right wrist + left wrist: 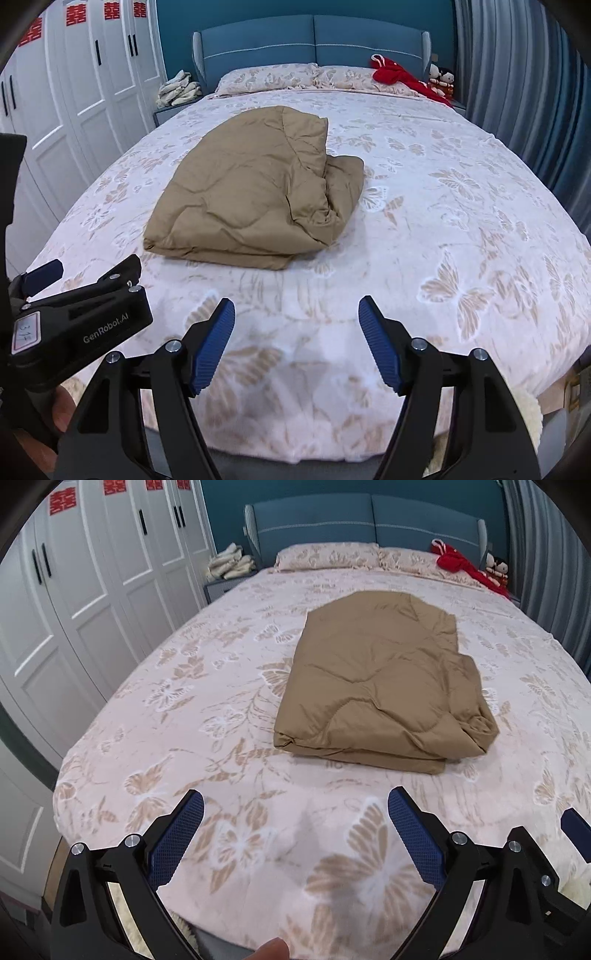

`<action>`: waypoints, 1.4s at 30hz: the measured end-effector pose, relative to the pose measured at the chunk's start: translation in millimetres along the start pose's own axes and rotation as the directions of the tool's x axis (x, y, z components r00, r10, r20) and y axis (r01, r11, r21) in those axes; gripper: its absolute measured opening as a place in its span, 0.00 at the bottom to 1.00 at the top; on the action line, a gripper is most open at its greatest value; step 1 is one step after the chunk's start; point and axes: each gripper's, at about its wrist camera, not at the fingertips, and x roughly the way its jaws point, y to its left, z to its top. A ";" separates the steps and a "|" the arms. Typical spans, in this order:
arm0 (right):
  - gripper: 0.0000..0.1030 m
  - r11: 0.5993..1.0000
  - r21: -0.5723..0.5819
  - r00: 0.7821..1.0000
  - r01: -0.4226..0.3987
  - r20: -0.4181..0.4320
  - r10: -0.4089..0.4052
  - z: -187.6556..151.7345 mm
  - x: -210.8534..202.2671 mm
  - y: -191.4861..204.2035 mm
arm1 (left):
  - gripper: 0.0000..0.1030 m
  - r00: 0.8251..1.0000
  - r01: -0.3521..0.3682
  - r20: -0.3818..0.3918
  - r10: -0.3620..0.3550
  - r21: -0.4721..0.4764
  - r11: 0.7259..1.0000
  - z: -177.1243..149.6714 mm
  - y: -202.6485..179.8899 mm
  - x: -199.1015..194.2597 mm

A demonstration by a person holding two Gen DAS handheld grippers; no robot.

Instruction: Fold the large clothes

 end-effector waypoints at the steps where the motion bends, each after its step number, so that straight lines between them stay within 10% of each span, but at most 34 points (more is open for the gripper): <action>1: 0.67 1.000 -0.002 1.000 0.001 0.005 -0.001 -2.8 -4.0 0.3 | 0.95 1.000 -0.006 0.007 0.006 0.002 1.000 -1.6 0.7 -3.3; 42: 0.68 0.999 0.000 0.999 0.045 -0.010 -0.045 -23.9 -17.0 13.1 | 0.94 0.998 -0.060 0.006 0.060 -0.042 0.997 -37.2 17.3 -16.1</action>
